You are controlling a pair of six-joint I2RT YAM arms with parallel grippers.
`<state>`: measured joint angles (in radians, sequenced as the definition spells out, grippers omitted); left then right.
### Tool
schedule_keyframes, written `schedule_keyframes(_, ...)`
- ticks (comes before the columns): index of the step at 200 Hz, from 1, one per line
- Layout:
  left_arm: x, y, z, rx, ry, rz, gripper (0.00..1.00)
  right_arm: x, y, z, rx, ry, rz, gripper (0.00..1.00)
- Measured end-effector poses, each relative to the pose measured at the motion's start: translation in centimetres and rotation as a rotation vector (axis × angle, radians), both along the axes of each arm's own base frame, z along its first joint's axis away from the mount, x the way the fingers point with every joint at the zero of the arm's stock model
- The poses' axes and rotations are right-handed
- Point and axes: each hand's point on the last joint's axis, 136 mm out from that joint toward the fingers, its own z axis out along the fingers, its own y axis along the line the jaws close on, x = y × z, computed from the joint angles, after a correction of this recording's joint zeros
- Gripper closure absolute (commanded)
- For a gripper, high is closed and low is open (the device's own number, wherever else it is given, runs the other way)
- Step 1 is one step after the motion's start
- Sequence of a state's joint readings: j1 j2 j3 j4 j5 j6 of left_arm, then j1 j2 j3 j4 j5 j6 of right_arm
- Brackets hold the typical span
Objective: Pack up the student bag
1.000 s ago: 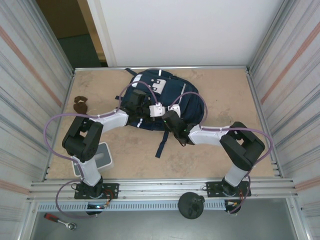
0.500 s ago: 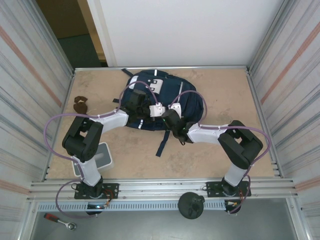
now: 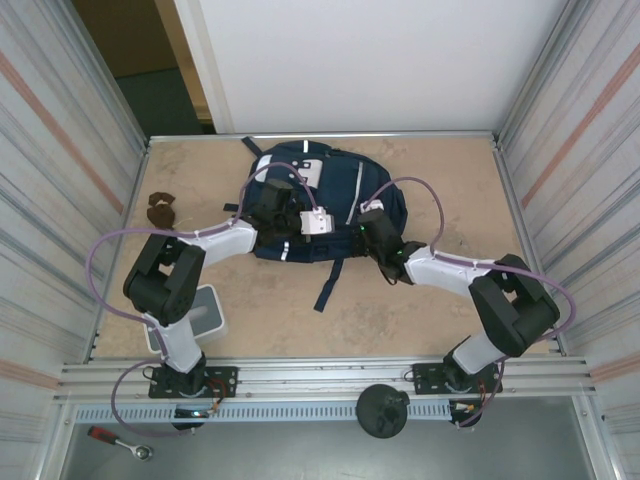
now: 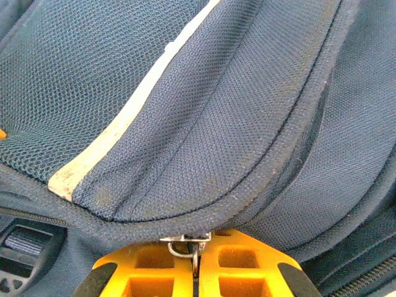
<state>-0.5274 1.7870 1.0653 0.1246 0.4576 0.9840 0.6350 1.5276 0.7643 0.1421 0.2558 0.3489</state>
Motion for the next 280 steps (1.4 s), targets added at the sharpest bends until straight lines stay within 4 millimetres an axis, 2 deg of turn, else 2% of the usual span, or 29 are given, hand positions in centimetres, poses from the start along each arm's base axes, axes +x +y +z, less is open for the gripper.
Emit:
schedule_keyframes(60, -0.4, -0.1, 0.3, -0.008, 0.005, -0.021, 1.00, -0.3, -0.5, 0.5, 0.070, 0.065, 0.128, 1.00)
schedule_keyframes(109, -1.1, -0.2, 0.2, -0.012, 0.032, -0.041, 1.00, -1.5, -0.6, 0.7, 0.085, 0.084, 0.204, 1.00)
schedule_keyframes(114, -1.2, -0.2, 0.1, -0.012, 0.037, -0.043, 0.97, -1.7, -0.6, 0.8, 0.086, 0.084, 0.211, 1.00)
schedule_keyframes(126, -1.5, -0.3, 0.3, -0.017, 0.045, -0.052, 0.81, -2.3, -0.5, 1.0, 0.094, 0.085, 0.233, 1.00)
schedule_keyframes(155, -1.7, 0.3, 0.9, -0.016, 0.069, -0.026, 0.59, -2.9, -1.2, 1.1, 0.109, 0.105, 0.231, 1.00)
schedule_keyframes(171, -2.2, 0.0, 1.6, -0.015, 0.053, -0.032, 0.48, -3.1, -1.4, 1.1, 0.127, 0.119, 0.219, 1.00)
schedule_keyframes(204, -4.4, -2.6, 2.2, 0.011, 0.006, -0.091, 0.45, -3.5, -0.7, 1.1, 0.165, 0.141, 0.225, 1.00)
schedule_keyframes(221, -5.4, -3.8, 1.9, 0.035, -0.001, -0.124, 0.47, -4.1, 0.1, 1.3, 0.183, 0.151, 0.244, 1.00)
schedule_keyframes(232, -5.4, -4.4, 1.9, 0.044, -0.008, -0.132, 0.51, -4.5, 0.7, 1.4, 0.191, 0.155, 0.264, 1.00)
schedule_keyframes(239, -5.2, -4.8, 1.8, 0.050, -0.014, -0.131, 0.60, -4.8, 1.1, 1.4, 0.196, 0.159, 0.278, 1.00)
schedule_keyframes(261, -4.3, -5.1, 1.3, 0.071, -0.027, -0.125, 0.99, -5.5, 1.8, 1.4, 0.197, 0.169, 0.304, 1.00)
schedule_keyframes(280, -4.3, -5.1, 1.3, 0.072, -0.032, -0.134, 1.00, -5.3, 1.1, 1.5, 0.171, 0.160, 0.271, 1.00)
